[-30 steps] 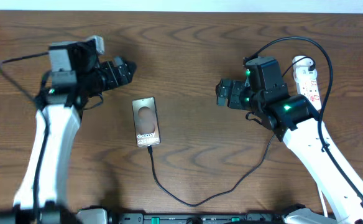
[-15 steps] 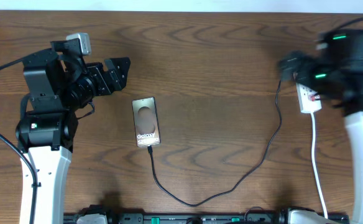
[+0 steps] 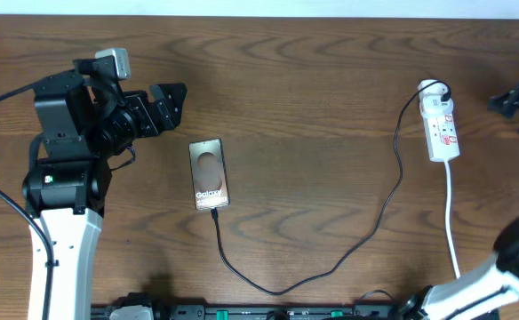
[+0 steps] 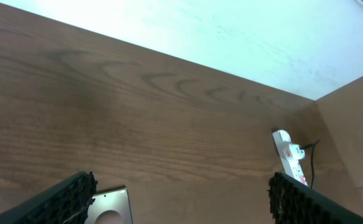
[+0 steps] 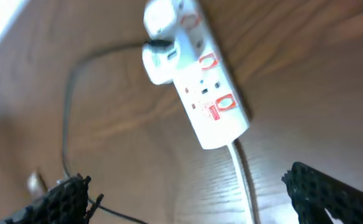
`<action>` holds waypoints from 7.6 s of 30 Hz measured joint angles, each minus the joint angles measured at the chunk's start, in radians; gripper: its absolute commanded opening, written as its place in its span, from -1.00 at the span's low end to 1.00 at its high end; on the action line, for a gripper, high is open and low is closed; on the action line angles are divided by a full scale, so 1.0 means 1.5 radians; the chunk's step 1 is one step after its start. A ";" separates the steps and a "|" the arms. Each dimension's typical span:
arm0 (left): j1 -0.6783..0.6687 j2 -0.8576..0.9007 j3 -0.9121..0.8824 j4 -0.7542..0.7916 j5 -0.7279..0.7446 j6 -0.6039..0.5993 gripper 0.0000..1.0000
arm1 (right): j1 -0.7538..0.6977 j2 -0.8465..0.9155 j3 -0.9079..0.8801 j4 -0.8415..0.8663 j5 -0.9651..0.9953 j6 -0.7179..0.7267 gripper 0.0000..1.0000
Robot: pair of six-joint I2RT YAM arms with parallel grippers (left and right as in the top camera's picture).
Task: Plug charger to phone and switch on socket
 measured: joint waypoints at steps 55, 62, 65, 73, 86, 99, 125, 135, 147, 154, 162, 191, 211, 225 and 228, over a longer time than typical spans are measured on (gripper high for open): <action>0.000 0.000 0.000 -0.006 0.000 0.000 0.82 | 0.132 0.203 -0.053 0.231 -0.061 -0.081 0.91; 0.000 0.000 0.000 -0.006 0.000 0.000 0.82 | 0.134 0.197 -0.036 0.145 -0.006 -0.019 0.93; 0.000 0.000 0.000 -0.006 0.000 0.000 0.82 | 0.132 0.192 -0.027 0.123 0.077 0.023 0.95; 0.000 0.000 0.000 -0.006 0.000 0.000 0.82 | 0.117 0.109 -0.025 0.064 0.290 0.113 0.99; 0.000 0.000 0.000 -0.006 0.000 0.000 0.82 | 0.143 -0.207 -0.013 -0.062 0.274 0.135 0.99; 0.000 0.000 0.000 -0.006 0.000 0.000 0.82 | 0.146 -0.308 -0.012 -0.063 0.261 0.135 0.98; 0.000 -0.117 -0.064 -0.022 -0.090 0.000 0.82 | 0.146 -0.308 -0.012 -0.063 0.260 0.135 0.99; 0.000 -0.513 -0.468 0.391 -0.209 0.001 0.82 | 0.146 -0.308 -0.012 -0.064 0.258 0.136 0.98; 0.000 -0.716 -0.764 0.488 -0.229 0.000 0.82 | 0.146 -0.308 -0.011 -0.064 0.258 0.137 0.99; 0.000 -0.772 -0.763 0.333 -0.288 0.000 0.82 | 0.146 -0.308 -0.011 -0.064 0.258 0.137 0.99; 0.000 -0.773 -0.757 0.274 -0.347 0.009 0.82 | 0.146 -0.308 -0.011 -0.064 0.258 0.137 0.98; 0.000 -0.773 -0.757 0.274 -0.349 0.023 0.82 | 0.146 -0.308 -0.011 -0.064 0.258 0.137 0.99; 0.000 -0.773 -0.757 0.274 -0.349 0.023 0.82 | 0.172 -0.351 -0.049 0.037 0.274 0.137 0.98; 0.000 -0.773 -0.754 0.271 -0.353 0.023 0.82 | 0.381 -0.649 -0.635 0.710 0.270 0.059 0.99; 0.000 -0.773 -0.754 0.271 -0.355 0.023 0.82 | 0.390 -0.716 -0.773 0.818 0.271 0.052 0.99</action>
